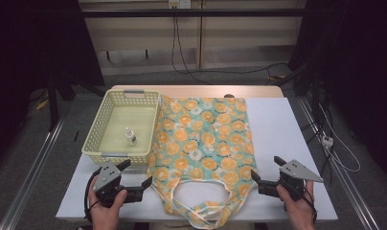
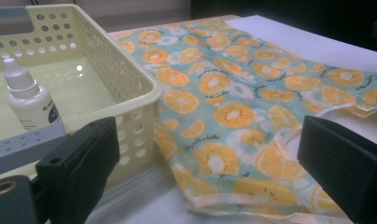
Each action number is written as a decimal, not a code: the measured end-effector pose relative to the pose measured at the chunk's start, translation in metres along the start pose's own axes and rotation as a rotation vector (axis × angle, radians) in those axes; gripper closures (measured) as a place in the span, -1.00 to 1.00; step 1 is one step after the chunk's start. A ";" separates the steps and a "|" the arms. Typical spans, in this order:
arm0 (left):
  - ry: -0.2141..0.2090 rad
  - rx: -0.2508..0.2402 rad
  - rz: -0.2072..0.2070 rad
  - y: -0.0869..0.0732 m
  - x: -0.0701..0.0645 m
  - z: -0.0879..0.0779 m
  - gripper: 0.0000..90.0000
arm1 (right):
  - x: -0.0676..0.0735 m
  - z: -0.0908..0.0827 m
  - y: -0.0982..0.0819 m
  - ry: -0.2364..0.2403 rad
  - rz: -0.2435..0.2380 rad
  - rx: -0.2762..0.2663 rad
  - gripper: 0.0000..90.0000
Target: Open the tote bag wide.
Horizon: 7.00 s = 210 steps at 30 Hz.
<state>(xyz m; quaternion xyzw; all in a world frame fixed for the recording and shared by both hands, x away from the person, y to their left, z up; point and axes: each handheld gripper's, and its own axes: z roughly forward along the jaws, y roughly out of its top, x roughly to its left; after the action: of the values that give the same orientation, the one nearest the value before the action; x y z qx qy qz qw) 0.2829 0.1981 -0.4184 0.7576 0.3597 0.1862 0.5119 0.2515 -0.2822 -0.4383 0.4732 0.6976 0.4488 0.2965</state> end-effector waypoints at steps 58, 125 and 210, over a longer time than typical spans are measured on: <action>-0.016 0.031 0.020 -0.002 -0.001 0.001 -0.88 | 0.146 0.041 0.047 0.605 -0.321 0.331 -0.68; -0.024 0.040 0.018 -0.003 0.000 0.003 -0.88 | 0.103 0.113 0.112 0.559 -0.273 0.242 1.00; -0.033 0.050 0.016 -0.003 0.001 0.004 -0.88 | 0.084 0.118 0.045 0.514 -0.336 0.507 0.95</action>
<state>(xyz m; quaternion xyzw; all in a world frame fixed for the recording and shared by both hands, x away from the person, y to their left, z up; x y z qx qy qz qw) 0.2847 0.1970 -0.4228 0.7759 0.3497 0.1689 0.4971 0.3367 -0.1568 -0.4469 0.2830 0.9056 0.3111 0.0554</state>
